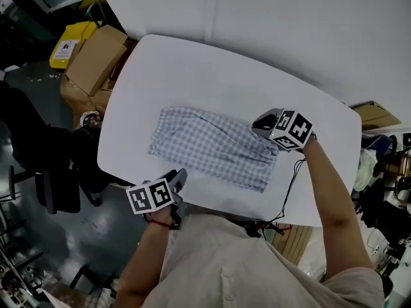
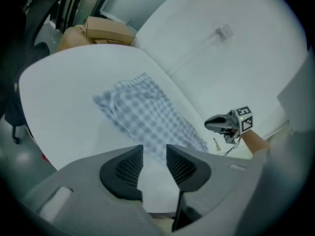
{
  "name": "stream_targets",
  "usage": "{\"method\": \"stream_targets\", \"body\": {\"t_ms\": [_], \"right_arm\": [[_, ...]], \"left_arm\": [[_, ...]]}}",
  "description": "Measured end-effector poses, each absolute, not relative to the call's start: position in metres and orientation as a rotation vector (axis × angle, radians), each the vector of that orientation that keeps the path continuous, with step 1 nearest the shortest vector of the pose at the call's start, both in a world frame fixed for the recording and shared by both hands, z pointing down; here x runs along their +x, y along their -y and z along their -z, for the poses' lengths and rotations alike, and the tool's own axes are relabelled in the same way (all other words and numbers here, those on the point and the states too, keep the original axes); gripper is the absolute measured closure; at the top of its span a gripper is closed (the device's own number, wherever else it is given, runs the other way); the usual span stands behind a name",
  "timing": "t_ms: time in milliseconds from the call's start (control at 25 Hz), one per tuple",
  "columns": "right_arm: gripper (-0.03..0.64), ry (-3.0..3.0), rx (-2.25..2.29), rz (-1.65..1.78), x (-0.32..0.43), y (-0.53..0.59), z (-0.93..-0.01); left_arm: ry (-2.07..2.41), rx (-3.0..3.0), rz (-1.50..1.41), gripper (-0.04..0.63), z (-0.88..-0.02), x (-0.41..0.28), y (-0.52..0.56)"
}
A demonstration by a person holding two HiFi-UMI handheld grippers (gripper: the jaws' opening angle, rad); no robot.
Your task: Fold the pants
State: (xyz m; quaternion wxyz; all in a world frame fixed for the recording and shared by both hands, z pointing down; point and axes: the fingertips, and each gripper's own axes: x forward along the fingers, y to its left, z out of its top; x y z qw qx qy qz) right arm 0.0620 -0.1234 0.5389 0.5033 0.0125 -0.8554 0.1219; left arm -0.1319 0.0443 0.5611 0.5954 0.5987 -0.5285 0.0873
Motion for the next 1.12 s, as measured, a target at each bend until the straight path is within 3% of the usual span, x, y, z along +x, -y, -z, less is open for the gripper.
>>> {"method": "stream_targets", "body": {"t_ms": [80,320,520,800,920,1120], "right_arm": [[0.575,2.008,0.009,-0.291,0.094,0.111,-0.549],[0.552,1.924,-0.100,-0.347,0.135,0.076,-0.567],[0.538,1.901,-0.163,-0.422,0.155,0.061,-0.575],[0.550,1.917,-0.203,-0.545,0.153,0.050,-0.587],[0.592,1.917,-0.223,-0.554,0.151,0.045,-0.592],[0.600,1.941,-0.208,-0.555,0.158,0.057,-0.584]], "left_arm": [[1.146,1.411,-0.199,0.459,-0.561,-0.084,-0.050],[0.941,1.471,-0.272,0.463,-0.571,0.051,-0.062],[0.868,1.400,-0.216,0.509,-0.587,0.124,-0.071],[0.930,1.349,-0.083,0.509,-0.595,0.154,-0.045],[0.963,1.317,-0.066,0.564,-0.603,0.152,-0.044],[0.974,1.382,-0.026,0.578,-0.588,0.146,-0.052]]}}
